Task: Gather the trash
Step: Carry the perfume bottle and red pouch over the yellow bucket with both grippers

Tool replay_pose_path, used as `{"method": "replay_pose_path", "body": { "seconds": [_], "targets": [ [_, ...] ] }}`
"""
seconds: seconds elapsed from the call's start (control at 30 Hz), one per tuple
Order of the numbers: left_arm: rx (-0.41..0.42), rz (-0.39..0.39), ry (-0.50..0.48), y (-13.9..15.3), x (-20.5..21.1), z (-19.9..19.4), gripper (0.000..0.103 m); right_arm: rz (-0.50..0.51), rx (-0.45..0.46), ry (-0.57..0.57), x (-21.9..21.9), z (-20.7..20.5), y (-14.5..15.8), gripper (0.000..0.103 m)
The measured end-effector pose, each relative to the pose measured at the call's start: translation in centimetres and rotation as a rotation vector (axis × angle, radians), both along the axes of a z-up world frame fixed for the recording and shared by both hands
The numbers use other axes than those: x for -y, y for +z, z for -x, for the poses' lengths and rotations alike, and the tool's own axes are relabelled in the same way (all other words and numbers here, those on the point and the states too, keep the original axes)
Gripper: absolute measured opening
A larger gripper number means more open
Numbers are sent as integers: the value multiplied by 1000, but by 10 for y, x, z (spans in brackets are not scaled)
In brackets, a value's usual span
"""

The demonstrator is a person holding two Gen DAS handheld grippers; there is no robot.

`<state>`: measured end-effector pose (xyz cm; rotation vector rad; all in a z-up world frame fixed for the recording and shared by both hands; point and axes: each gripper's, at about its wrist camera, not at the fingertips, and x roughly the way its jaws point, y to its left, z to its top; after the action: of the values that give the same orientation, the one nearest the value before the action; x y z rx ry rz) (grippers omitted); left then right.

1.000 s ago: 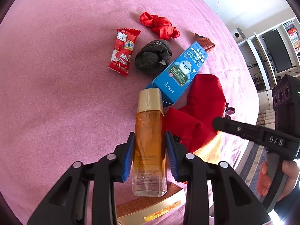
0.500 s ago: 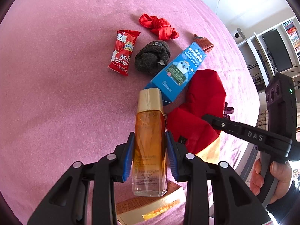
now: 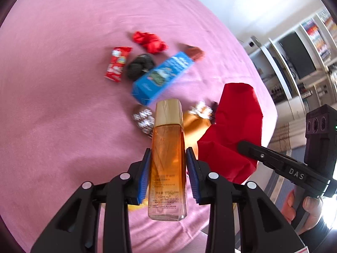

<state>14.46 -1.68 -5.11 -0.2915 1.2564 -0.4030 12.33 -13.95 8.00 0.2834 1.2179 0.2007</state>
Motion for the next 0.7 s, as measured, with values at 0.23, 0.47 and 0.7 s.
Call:
{"method": "replay_pose_path", "body": {
  "seconds": [0.23,0.47,0.7],
  "targets": [
    [25,32,-112,22,68,31,33,12,39,-79,55,67,31,4],
    [-10,45,-288,21,177,56,33,39,8,-221,139,141,41,4],
    [-76,57,-470,0,311,88,33,67,-39,-407,234,214,34,4]
  ]
}}
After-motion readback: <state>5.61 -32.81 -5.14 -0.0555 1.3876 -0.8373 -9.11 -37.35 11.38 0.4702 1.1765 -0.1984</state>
